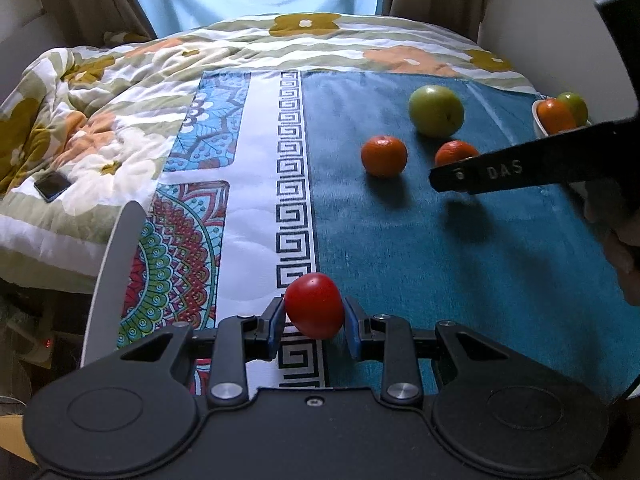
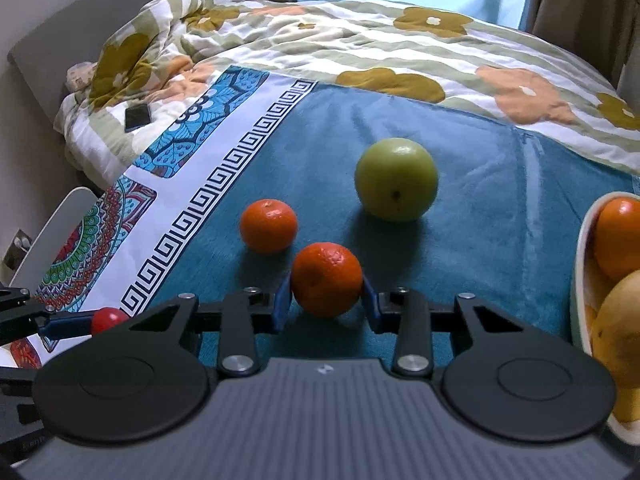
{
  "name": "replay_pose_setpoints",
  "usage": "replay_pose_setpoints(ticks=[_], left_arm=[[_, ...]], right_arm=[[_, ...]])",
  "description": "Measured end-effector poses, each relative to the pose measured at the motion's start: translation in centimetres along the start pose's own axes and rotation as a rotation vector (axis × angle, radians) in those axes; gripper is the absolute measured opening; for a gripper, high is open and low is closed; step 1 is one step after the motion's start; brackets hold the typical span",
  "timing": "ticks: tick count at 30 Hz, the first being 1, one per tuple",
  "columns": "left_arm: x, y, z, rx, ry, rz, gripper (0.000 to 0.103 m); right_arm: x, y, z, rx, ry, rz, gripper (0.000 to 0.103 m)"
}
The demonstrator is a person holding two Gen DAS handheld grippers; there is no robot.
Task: Organize fruits
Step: 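Carry both fruits to the bowl while the left tool releases the tomato inside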
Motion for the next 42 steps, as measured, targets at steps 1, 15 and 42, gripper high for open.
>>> replay_pose_setpoints(ticks=[1, 15, 42], left_arm=[[0.0, 0.2, -0.2, 0.004, 0.000, 0.000, 0.034], [3.1, 2.9, -5.7, 0.114, -0.088, 0.059, 0.034], [24.3, 3.8, -10.6, 0.152, -0.188, 0.257, 0.034]], right_arm=[[0.1, 0.3, 0.0, 0.003, -0.006, 0.002, 0.052], [3.9, 6.1, -0.3, 0.057, -0.130, 0.095, 0.052], [22.2, 19.1, 3.8, 0.115, -0.289, 0.258, 0.052]])
Point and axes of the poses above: each gripper's, at about its wrist camera, not at the fingertips, and y roughly against the way its jaws point, x to its right, z to its underside, the point moved 10 cm from there along -y, roughly the way its jaws point, and after that the axes turned 6 degrees about x, right-handed, at the moved point
